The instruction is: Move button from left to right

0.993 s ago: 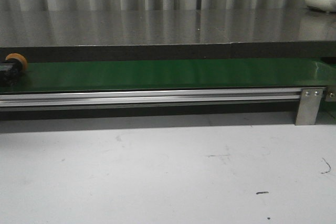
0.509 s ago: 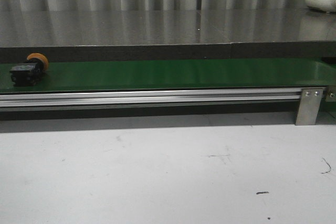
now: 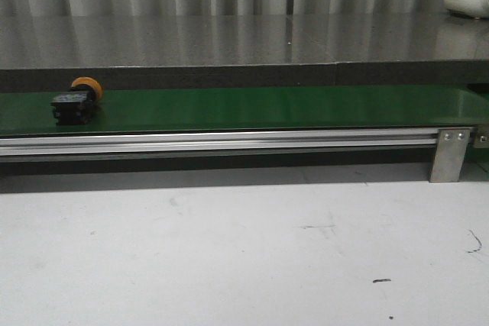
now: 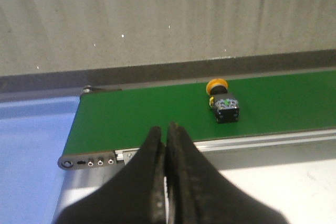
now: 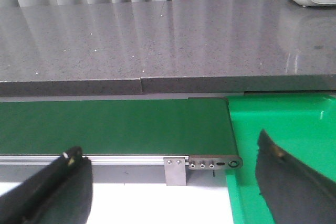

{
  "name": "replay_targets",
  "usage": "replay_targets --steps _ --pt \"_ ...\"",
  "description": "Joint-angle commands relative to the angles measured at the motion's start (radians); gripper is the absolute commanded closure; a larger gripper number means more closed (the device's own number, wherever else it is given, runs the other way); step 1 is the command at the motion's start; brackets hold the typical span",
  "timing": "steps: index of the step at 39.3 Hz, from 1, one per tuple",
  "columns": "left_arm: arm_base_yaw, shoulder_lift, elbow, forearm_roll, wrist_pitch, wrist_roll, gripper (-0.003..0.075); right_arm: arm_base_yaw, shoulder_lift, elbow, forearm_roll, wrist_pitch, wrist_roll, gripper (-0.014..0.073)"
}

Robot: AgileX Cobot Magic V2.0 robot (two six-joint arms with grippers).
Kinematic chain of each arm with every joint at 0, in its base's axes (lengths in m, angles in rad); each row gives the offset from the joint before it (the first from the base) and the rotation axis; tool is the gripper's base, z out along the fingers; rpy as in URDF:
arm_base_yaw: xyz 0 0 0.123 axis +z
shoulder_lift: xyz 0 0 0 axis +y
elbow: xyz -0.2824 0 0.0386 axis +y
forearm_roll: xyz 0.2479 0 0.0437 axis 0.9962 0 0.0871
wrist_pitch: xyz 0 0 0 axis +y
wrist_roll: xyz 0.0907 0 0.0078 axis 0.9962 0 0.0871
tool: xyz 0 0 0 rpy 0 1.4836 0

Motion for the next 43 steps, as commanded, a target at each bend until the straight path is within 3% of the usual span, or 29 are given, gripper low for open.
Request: replay_targets --steps 1,8,43 --pt "-0.004 -0.095 0.004 -0.014 -0.087 -0.013 0.0741 -0.005 0.017 -0.034 -0.003 -0.080 -0.002 -0.0050" --pt "-0.004 -0.191 0.019 -0.018 -0.088 -0.013 0.0741 -0.005 0.017 -0.034 -0.003 -0.080 -0.002 -0.0050" --pt "-0.004 -0.193 0.019 -0.018 -0.090 -0.013 0.0741 -0.005 0.017 -0.034 -0.003 -0.080 -0.002 -0.0050"
